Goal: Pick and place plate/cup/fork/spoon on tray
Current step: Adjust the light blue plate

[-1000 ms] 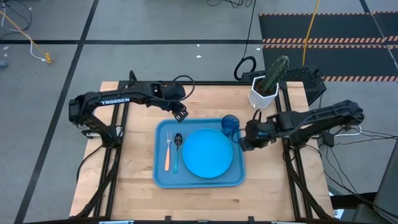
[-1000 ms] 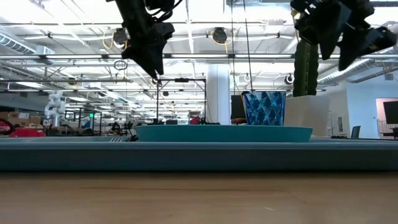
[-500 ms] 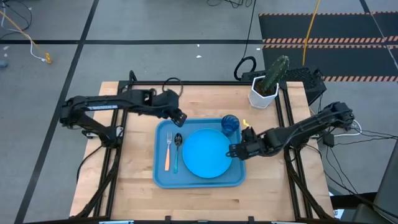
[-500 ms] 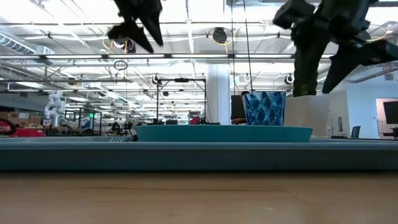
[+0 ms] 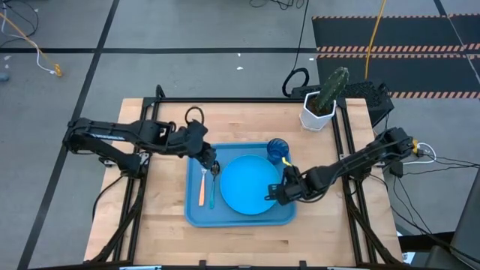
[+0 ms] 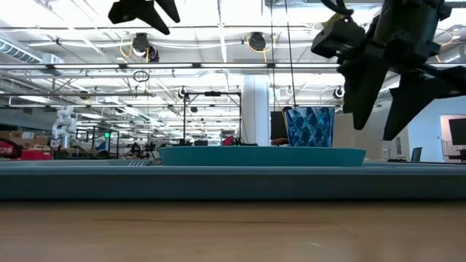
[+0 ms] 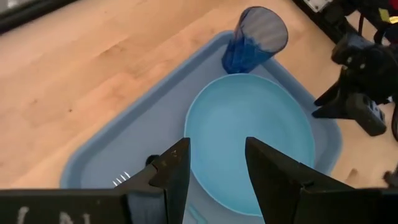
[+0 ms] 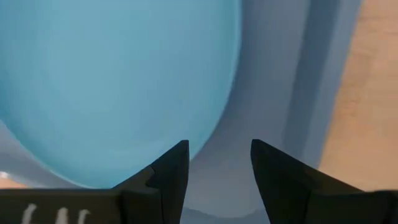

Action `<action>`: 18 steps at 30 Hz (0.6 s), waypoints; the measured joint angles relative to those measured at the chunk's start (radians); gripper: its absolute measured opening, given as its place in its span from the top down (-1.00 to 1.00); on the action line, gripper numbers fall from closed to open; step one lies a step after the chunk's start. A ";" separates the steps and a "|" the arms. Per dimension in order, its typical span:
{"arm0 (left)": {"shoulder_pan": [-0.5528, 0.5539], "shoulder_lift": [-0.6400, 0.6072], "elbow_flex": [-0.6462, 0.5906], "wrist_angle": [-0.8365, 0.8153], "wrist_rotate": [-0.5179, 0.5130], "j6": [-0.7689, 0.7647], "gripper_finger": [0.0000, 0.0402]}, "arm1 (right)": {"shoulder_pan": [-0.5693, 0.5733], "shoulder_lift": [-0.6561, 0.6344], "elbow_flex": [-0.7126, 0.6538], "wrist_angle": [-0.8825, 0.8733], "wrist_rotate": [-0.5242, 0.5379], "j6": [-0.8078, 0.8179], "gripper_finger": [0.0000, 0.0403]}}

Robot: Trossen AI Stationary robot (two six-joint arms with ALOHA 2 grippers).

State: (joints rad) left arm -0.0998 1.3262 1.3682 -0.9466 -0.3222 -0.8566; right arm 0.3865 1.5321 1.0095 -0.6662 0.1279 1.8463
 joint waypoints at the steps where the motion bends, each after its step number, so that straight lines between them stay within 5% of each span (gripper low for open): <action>1: 0.000 0.000 0.000 0.000 -0.001 0.016 0.22 | 0.003 0.000 0.000 -0.007 0.002 0.020 0.19; 18: -0.007 -0.001 0.000 0.008 0.035 0.156 0.22 | 0.011 0.000 0.000 0.115 0.058 0.138 0.53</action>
State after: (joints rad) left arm -0.1063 1.3251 1.3682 -0.9382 -0.2873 -0.7006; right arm 0.3973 1.5322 1.0096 -0.5516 0.1854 1.9844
